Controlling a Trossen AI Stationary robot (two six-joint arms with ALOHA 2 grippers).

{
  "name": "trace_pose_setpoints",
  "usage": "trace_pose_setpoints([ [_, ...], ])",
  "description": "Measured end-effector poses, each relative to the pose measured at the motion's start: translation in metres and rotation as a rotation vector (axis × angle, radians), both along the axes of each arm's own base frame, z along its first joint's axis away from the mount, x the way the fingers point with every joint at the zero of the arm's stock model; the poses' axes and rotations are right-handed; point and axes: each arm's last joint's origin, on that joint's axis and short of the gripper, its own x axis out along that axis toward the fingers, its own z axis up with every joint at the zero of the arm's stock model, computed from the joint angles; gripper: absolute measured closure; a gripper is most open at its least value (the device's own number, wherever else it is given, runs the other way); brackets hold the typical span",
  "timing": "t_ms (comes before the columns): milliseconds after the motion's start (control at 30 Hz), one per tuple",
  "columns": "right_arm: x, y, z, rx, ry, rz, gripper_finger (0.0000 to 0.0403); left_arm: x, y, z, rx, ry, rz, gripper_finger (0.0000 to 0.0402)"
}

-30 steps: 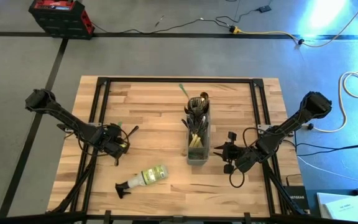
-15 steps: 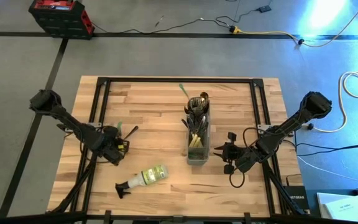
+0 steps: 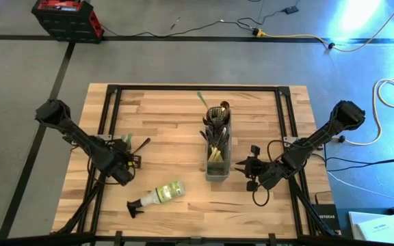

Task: Sort silverware
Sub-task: Put the fork into the silverware basket

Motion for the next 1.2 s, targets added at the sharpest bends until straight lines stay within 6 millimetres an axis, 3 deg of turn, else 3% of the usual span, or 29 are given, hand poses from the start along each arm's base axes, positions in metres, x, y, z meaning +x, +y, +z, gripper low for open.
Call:
trace_pose_setpoints([
  [167,0.0,0.0,0.0,0.0,0.0,0.0,0.0327,0.001,-0.001,-0.001,0.004,0.033,-0.068,0.0285],
  [467,0.0,0.0,0.0,-0.001,0.001,0.0,0.0327,0.007,-0.005,-0.005,0.024,0.045,-0.193,0.0392],
  [767,0.0,0.0,0.0,-0.005,0.001,0.002,0.0327,0.025,-0.007,0.005,0.021,0.027,-0.31,0.0398],
  [1200,0.0,0.0,0.0,-0.011,0.002,0.006,0.0327,0.081,0.026,0.034,0.186,-0.07,-0.43,0.0399],
])
